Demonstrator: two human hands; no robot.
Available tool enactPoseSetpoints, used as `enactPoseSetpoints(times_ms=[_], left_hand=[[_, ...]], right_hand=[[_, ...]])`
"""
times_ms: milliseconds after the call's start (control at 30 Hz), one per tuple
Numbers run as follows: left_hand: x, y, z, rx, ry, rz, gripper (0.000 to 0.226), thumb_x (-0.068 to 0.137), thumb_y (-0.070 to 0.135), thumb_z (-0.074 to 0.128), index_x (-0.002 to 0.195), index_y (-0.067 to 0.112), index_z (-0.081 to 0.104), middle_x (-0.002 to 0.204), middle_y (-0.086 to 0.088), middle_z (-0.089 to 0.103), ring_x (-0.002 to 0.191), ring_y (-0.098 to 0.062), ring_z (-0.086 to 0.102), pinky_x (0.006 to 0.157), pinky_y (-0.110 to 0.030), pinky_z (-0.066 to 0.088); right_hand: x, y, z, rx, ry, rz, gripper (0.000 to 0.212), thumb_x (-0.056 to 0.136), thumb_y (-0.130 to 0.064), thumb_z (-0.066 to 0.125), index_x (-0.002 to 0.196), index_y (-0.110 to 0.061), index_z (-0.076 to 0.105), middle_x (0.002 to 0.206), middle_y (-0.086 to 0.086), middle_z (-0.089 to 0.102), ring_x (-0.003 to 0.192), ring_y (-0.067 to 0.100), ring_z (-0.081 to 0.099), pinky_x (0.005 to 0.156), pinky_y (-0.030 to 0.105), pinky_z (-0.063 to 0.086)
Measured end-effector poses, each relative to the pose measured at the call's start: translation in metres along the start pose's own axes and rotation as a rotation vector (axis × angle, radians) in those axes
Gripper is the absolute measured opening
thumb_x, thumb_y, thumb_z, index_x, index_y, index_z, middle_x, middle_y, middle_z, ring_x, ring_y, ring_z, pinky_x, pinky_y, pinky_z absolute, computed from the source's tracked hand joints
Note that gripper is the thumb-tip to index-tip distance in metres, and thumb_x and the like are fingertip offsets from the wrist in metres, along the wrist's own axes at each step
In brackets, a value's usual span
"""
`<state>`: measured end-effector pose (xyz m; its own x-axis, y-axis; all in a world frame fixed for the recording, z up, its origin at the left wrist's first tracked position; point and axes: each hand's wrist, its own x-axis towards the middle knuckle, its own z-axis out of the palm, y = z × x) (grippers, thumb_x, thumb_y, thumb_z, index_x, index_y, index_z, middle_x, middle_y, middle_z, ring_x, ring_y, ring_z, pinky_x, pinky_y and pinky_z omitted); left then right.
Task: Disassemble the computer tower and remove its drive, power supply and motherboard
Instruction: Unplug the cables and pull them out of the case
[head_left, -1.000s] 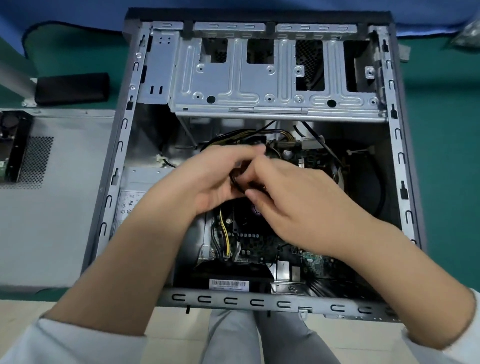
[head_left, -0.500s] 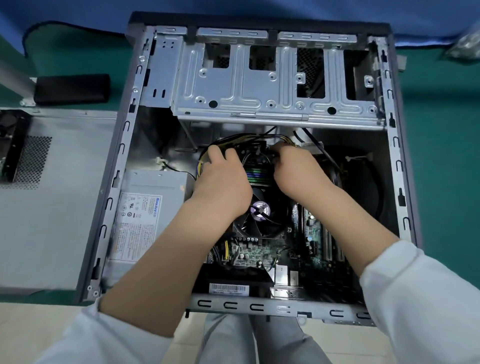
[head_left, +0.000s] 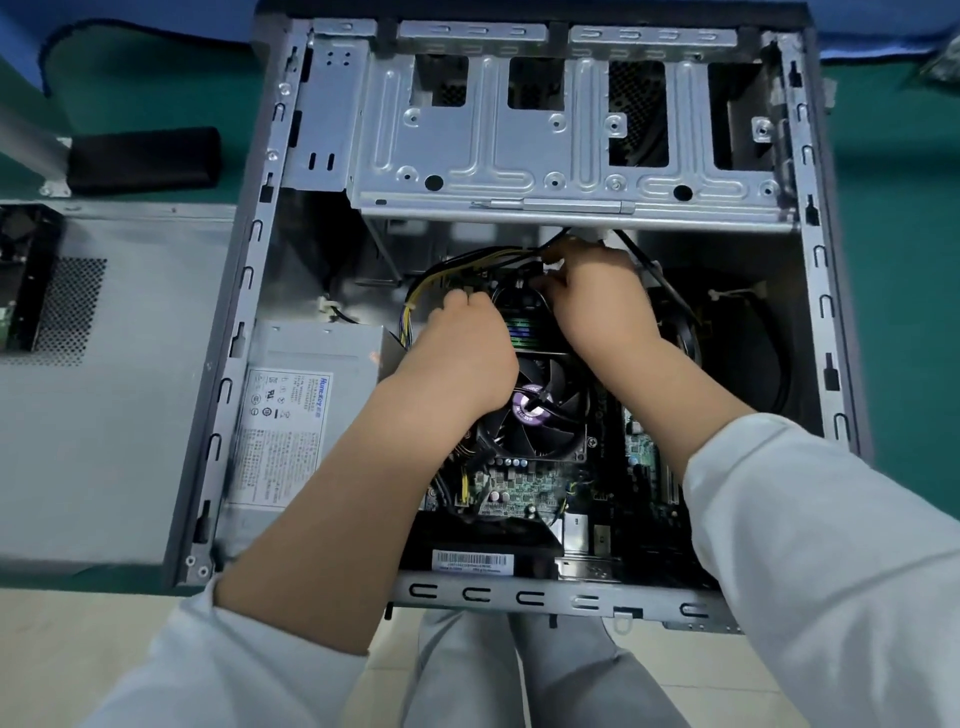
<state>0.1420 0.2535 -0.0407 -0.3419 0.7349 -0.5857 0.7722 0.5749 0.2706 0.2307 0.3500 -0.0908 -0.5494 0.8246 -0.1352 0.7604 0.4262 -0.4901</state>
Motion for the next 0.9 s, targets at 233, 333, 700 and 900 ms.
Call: enactPoseSetpoints(times_ms=[233, 333, 700, 900], left_hand=[[0.001, -0.005, 0.004, 0.049, 0.092, 0.041, 0.048, 0.087, 0.003, 0.041, 0.133, 0.001, 0.030, 0.134, -0.017, 0.033, 0.127, -0.031, 0.028, 0.104, -0.037, 0.028], [0.000, -0.003, 0.004, -0.002, 0.098, 0.019, 0.051, 0.086, 0.002, 0.041, 0.135, 0.002, 0.028, 0.136, -0.016, 0.031, 0.129, -0.030, 0.026, 0.105, -0.038, 0.029], [0.001, 0.001, 0.000, -0.098, 0.138, -0.055, 0.044, 0.084, 0.001, 0.041, 0.128, 0.001, 0.033, 0.132, -0.014, 0.030, 0.124, -0.032, 0.034, 0.098, -0.039, 0.033], [0.001, 0.001, 0.003, -0.116, 0.091, -0.029, 0.068, 0.087, -0.002, 0.040, 0.146, 0.002, 0.009, 0.141, -0.014, 0.021, 0.123, -0.035, 0.039, 0.094, -0.039, 0.035]], right_hand=[[0.009, -0.001, 0.002, -0.055, -0.004, 0.050, 0.027, 0.089, -0.019, 0.053, 0.114, -0.016, 0.063, 0.110, 0.013, 0.065, 0.105, 0.032, 0.057, 0.085, 0.033, 0.049], [0.011, 0.001, 0.001, -0.065, -0.042, 0.027, 0.025, 0.091, -0.020, 0.054, 0.114, -0.017, 0.063, 0.112, 0.012, 0.065, 0.107, 0.030, 0.056, 0.085, 0.031, 0.045], [0.010, -0.005, -0.001, -0.132, -0.070, 0.021, 0.025, 0.089, -0.017, 0.052, 0.113, -0.011, 0.057, 0.110, 0.017, 0.061, 0.102, 0.035, 0.056, 0.079, 0.034, 0.046], [0.010, -0.011, 0.000, -0.152, -0.085, 0.015, 0.029, 0.092, -0.026, 0.052, 0.107, -0.002, 0.056, 0.105, 0.020, 0.061, 0.098, 0.036, 0.057, 0.071, 0.032, 0.041]])
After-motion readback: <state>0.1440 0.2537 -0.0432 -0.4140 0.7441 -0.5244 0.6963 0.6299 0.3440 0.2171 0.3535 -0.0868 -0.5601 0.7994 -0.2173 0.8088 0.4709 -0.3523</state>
